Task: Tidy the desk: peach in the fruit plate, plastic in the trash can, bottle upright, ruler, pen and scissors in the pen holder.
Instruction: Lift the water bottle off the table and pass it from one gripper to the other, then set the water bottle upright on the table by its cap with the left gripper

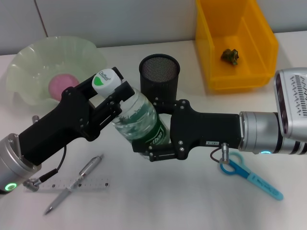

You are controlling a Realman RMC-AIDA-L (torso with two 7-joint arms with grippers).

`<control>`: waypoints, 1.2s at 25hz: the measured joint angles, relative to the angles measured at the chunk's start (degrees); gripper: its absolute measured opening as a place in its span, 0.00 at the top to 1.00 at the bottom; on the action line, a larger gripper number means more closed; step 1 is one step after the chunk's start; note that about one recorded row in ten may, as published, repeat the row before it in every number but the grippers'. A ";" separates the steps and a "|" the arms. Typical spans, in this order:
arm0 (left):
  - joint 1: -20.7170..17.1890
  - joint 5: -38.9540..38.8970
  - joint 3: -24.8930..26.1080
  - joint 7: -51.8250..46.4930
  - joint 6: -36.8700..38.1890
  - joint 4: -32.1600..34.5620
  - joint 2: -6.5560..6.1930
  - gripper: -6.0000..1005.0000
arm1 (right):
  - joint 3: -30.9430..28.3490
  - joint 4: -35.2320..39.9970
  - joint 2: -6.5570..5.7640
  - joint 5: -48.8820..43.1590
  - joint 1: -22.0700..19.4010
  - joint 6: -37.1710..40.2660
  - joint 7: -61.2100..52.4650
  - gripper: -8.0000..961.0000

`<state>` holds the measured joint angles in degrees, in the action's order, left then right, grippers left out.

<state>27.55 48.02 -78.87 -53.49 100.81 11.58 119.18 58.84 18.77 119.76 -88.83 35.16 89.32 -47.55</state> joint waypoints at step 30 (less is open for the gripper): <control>0.34 0.32 -0.14 0.16 0.16 0.30 -0.24 0.52 | 0.09 9.73 -0.62 -0.47 -8.25 3.75 -9.57 0.14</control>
<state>27.89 48.34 -79.01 -53.32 100.97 11.88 118.94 58.94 28.51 119.14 -89.31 26.90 93.07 -57.12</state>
